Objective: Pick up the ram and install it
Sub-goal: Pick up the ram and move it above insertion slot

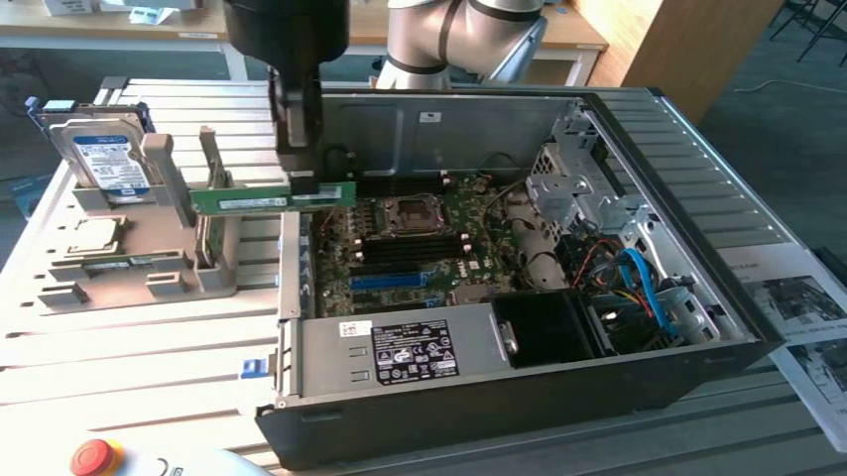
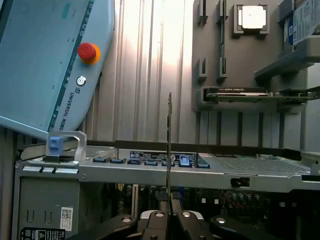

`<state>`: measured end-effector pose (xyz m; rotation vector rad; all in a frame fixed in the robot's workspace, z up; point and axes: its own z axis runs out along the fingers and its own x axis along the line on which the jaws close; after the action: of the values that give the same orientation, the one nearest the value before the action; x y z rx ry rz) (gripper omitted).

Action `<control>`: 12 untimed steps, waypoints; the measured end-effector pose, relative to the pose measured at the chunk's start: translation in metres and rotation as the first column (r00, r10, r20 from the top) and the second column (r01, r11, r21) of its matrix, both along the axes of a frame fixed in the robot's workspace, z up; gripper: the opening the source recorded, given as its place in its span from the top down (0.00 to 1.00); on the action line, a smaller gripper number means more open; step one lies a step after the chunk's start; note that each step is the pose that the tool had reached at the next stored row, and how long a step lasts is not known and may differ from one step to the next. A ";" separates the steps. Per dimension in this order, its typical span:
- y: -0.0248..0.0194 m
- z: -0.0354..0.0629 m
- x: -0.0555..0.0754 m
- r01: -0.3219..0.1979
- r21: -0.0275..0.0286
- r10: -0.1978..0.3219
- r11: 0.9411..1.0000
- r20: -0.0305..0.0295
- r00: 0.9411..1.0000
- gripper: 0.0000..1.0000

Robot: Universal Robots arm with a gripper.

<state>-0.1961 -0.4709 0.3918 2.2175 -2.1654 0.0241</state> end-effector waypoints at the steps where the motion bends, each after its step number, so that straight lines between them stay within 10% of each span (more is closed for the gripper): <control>1: -0.0016 0.0000 0.011 0.000 0.000 0.000 1.000 0.000 1.000 0.88; 12: -0.0065 0.0000 0.061 0.000 0.000 0.000 1.000 -0.001 1.000 0.88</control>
<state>-0.1352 -0.4774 0.3918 2.2171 -2.1650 0.0233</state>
